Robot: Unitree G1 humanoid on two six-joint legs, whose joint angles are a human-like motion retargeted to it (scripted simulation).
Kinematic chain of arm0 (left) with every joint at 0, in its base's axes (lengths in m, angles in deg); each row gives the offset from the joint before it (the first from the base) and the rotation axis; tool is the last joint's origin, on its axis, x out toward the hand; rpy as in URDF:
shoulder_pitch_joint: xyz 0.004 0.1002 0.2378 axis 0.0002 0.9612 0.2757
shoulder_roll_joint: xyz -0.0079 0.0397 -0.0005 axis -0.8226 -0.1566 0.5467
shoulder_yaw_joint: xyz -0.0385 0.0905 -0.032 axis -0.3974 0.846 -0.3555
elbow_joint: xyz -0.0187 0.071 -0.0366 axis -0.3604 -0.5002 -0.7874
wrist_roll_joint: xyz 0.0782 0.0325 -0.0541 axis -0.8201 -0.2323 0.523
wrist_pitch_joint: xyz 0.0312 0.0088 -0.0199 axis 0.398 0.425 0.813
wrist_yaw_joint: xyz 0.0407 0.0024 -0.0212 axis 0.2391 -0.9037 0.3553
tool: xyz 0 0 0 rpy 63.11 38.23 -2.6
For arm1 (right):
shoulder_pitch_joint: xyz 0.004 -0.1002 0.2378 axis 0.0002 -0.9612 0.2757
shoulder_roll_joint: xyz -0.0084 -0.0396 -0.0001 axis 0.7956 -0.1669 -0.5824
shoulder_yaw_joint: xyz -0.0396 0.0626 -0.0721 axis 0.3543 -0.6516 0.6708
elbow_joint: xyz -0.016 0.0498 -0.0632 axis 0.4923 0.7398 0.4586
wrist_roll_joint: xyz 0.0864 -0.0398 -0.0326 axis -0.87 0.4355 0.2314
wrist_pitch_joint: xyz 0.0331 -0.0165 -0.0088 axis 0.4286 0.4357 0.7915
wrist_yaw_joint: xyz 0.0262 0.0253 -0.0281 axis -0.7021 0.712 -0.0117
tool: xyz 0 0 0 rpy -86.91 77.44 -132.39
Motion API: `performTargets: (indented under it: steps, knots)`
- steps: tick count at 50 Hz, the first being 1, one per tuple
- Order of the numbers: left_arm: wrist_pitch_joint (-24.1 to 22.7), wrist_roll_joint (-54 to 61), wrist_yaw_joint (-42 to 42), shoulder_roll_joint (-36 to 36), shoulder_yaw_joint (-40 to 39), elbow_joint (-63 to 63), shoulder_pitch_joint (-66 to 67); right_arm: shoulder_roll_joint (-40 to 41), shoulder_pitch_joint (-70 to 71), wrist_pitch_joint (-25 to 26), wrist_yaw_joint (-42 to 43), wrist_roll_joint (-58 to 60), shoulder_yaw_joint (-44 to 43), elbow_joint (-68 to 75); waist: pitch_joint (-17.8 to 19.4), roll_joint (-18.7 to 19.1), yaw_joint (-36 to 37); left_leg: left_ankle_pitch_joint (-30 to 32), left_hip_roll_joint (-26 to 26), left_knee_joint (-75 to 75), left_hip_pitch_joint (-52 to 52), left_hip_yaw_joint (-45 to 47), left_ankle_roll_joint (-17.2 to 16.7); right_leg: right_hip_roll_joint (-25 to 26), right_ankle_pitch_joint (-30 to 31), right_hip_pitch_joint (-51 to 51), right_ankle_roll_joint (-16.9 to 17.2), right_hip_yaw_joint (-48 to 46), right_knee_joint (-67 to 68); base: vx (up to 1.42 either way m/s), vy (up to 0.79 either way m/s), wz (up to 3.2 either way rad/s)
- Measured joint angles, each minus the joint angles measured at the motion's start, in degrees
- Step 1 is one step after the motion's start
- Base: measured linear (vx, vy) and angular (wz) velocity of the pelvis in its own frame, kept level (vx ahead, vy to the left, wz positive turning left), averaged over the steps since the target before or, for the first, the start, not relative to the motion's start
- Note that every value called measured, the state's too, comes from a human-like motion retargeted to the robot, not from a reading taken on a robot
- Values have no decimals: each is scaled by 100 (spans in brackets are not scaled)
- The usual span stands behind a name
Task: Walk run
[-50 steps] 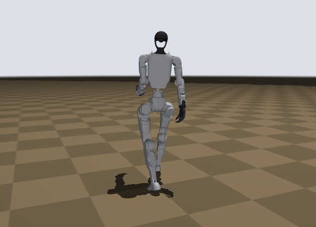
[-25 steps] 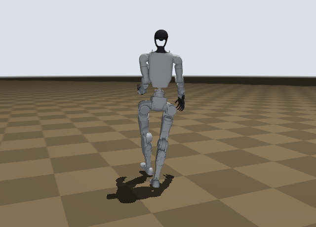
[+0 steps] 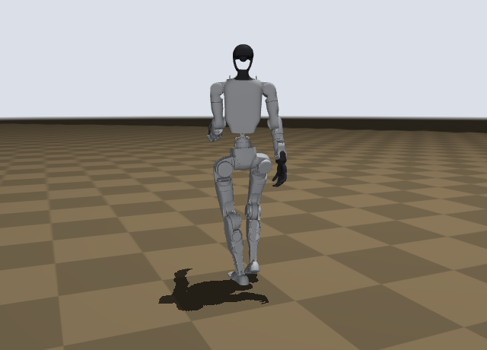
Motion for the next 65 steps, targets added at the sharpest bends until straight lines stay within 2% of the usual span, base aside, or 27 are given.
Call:
performTargets:
  steps: [3,7,10,12,13,15,17,18,21,23,25,28,30,33,35,38,40,43,45,49,50,53,55,57,59,62,65]
  knots:
    - [35,72,-59,-150,74,29,-151,65,-396,43,-15,-213,-130,31,41,-225,-277,-180,-316,-47,362,-215,-28,-407,56,-205,465,248,-1441,77,-16,101]
    - [-45,143,-66,-303,155,56,-161,139,-652,335,-287,-95,-125,31,201,-500,-496,-430,-559,-111,1020,-522,-154,-790,-256,-410,866,445,-2989,73,-20,61]
    - [-105,148,-29,-282,171,63,-53,111,-630,490,-507,201,22,31,237,-523,-567,-571,-538,-146,1415,-658,-309,-947,-479,-553,1276,41,-3737,87,-28,27]
    - [-105,135,-29,-205,164,16,12,76,-503,525,-525,386,144,31,200,-471,-655,-536,-480,-71,1536,-761,-415,-940,-420,-544,1065,-48,-3719,89,-33,38]
    - [-95,136,-20,-160,165,-22,30,56,-412,525,-478,468,191,31,164,-443,-688,-449,-450,-12,1553,-802,-493,-927,-377,-528,792,-16,-3565,86,-33,58]
    - [-48,136,21,-66,205,-121,72,35,-234,511,-283,594,225,31,94,-357,-805,-117,-342,169,1580,-956,-735,-1055,-359,-416,387,-677,-3314,90,-37,94]
    - [-14,92,19,21,241,-233,157,23,-74,497,-30,616,255,31,30,-285,-984,636,-193,525,1599,-1224,-1146,-1061,108,-208,218,-801,-3303,99,-49,107]
    - [-1,46,-17,61,234,-293,214,12,18,501,73,578,310,31,-61,-282,-910,1199,-181,755,1559,-1238,-1372,-967,154,-164,134,-463,-3212,99,-54,28]
    - [41,-40,-62,167,363,-424,420,-39,429,526,113,472,403,31,-203,-447,-588,2905,-278,2106,1111,-1058,-2098,-842,-200,119,-178,144,-2945,88,-48,-20]
    - [63,-36,-1,201,373,-435,464,-101,925,547,3,508,444,31,-196,-655,-573,3608,-110,3301,621,-434,-2231,-974,-412,442,-309,-107,-2972,80,-46,-8]
    - [83,-29,-12,198,276,-438,453,-158,1486,607,-61,514,495,7,-235,-802,-615,3708,21,4048,190,-76,-2075,-1017,-575,745,-383,-286,-3055,78,-42,-9]
    - [157,-84,-104,199,101,-418,411,-199,2225,551,5,342,551,-335,-155,-854,-655,2658,174,4548,-451,203,-1503,-848,-747,1174,-440,-177,-3192,71,-34,-26]
    - [150,-110,-99,187,7,-358,405,-164,2630,390,91,179,631,-709,-83,-958,-430,2023,280,4548,-859,583,-1267,-756,-798,1436,-494,-149,-3301,58,-27,-122]
    - [91,-147,-116,150,-55,-252,426,-87,3040,59,158,-132,808,-1404,-34,-1019,-13,1331,227,3697,-1387,804,-1064,-540,-929,1721,-586,-37,-3399,77,-28,-128]
    - [82,-189,-148,152,-76,-214,434,-83,3228,-175,186,-298,891,-1869,6,-938,221,1225,111,2661,-1596,700,-1069,-322,-1060,1916,-642,-20,-3442,69,-17,-87]
    - [100,-197,-164,222,-116,-232,395,-106,3383,-489,308,-400,902,-2507,139,-766,428,1148,95,1043,-1753,792,-726,44,-1300,2255,-753,199,-3437,68,-12,-52]
    - [113,-173,-151,277,-139,-256,393,-111,3399,-645,448,-427,925,-2820,192,-733,494,781,-33,145,-1815,1163,-545,151,-1446,2506,-806,189,-3457,78,-12,-22]
    - [110,-150,-211,281,-196,-275,419,-80,3269,-783,690,-408,936,-3000,164,-736,461,334,-406,-706,-1928,1049,-913,199,-1614,2803,-829,-71,-3463,94,-10,7]
    - [103,-184,-241,293,-198,-235,529,-51,3086,-764,745,-396,992,-2931,161,-783,573,346,-385,-650,-1838,1204,-901,249,-1643,3012,-858,54,-3365,87,-4,-29]
    - [190,-339,-448,218,-350,-230,579,53,2600,-562,596,-115,977,-2358,30,-877,986,597,-202,-55,-1778,1292,-287,149,-961,3144,-724,-56,-2964,98,-6,-79]
    - [187,-371,-498,206,-379,-216,641,71,2450,-487,522,36,941,-2156,-17,-903,1072,815,-194,-64,-1673,1311,-218,89,-629,3183,-652,-161,-2832,113,-3,-69]
    - [208,-343,-558,160,-470,-240,807,156,1907,-145,597,542,879,-1408,-188,-920,1131,792,-168,204,-1605,605,-100,11,1067,2978,-413,-78,-1942,123,0,-39]
    - [272,-250,-498,92,-546,-269,832,176,1584,40,755,637,950,-807,-197,-796,890,545,50,439,-1441,642,-76,331,1969,2503,-379,266,-868,104,-2,36]
    - [256,-198,-393,52,-504,-249,811,68,1328,76,615,657,880,-251,-109,-747,701,314,31,386,-974,873,-15,177,2145,1945,-468,18,560,88,1,43]
    - [216,-191,-268,-15,-445,-239,672,10,1058,140,182,701,677,28,-105,-434,717,184,287,258,-755,640,-109,336,1902,1532,-506,-127,791,92,0,-8]
    - [187,-209,-83,-74,-347,-246,404,25,510,281,-403,622,295,31,-25,-276,605,58,374,126,-412,627,-213,299,1033,807,-552,-124,1105,84,-2,41]
    - [92,-205,-45,-123,-154,-149,254,54,5,150,-452,213,15,31,77,-144,135,-72,326,18,-87,308,-272,230,282,132,-383,-79,711,78,-4,142]
